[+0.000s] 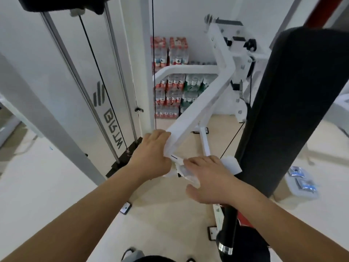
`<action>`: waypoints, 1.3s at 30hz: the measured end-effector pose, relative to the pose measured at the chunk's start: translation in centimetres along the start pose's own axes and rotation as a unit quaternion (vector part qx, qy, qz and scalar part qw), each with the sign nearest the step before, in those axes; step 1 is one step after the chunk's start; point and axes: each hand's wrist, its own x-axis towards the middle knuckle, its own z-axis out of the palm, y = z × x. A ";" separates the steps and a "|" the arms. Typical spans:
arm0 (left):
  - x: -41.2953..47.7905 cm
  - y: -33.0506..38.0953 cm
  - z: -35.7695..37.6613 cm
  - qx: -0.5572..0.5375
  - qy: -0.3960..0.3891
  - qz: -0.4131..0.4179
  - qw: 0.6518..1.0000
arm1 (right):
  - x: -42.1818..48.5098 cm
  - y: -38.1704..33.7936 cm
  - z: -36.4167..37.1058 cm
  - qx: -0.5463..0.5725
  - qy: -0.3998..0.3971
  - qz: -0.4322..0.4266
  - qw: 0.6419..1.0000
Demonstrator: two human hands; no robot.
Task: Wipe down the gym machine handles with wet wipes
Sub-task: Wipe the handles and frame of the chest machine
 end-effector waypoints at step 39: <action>3.2 -1.3 2.5 0.061 0.038 -0.016 0.997 | 4.7 -0.3 -0.5 -0.189 -0.027 0.105 0.976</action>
